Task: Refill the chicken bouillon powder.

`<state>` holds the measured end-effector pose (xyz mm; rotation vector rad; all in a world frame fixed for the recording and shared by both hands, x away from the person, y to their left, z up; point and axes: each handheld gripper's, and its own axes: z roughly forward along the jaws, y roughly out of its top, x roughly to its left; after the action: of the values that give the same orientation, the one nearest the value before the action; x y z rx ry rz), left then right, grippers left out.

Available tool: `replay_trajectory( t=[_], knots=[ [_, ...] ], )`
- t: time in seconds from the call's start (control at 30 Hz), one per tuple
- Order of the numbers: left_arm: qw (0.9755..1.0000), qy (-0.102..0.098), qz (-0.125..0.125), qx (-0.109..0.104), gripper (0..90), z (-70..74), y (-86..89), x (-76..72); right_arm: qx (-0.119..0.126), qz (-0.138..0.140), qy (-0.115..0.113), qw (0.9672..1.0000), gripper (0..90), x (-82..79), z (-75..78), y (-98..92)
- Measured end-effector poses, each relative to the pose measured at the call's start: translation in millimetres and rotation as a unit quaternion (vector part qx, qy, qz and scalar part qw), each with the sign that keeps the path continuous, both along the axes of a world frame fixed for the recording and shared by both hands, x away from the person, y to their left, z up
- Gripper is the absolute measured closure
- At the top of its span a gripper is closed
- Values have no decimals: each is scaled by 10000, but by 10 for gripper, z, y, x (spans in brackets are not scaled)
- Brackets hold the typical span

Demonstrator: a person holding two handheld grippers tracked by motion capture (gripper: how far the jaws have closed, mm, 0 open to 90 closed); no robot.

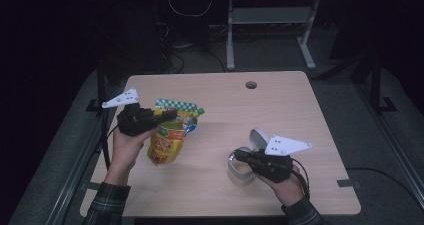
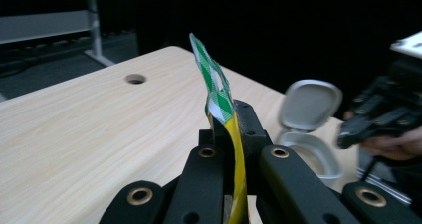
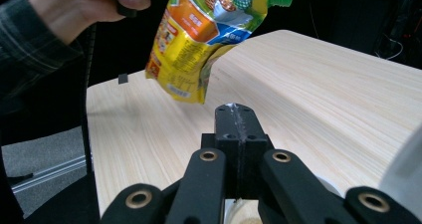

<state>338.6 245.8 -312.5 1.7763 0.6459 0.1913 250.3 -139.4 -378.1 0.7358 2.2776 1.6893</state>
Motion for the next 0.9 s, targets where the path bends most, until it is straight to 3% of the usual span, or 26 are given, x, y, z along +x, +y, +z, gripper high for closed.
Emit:
replay_trajectory(
  t=[0.27,0.53,0.6,0.7,0.73,0.9],
  knots=[
    [9988,-98,476,46,900,-148,121,201,-21,-50,-2,10000,900,-61,-13,-161],
    [9966,-266,774,122,899,-302,165,399,-27,-119,68,9999,900,-107,-52,-278],
    [9958,-241,878,17,899,-375,199,430,-13,-115,54,9999,900,-103,-57,-294],
    [9954,-157,947,51,898,-445,246,427,-4,-96,55,9999,900,-95,-54,-300],
    [9952,-186,957,-23,898,-456,279,401,14,-92,69,9999,900,-95,-49,-302],
    [9945,-190,1032,14,896,-458,401,275,38,-63,108,9999,900,-90,-36,-302]
  ],
)
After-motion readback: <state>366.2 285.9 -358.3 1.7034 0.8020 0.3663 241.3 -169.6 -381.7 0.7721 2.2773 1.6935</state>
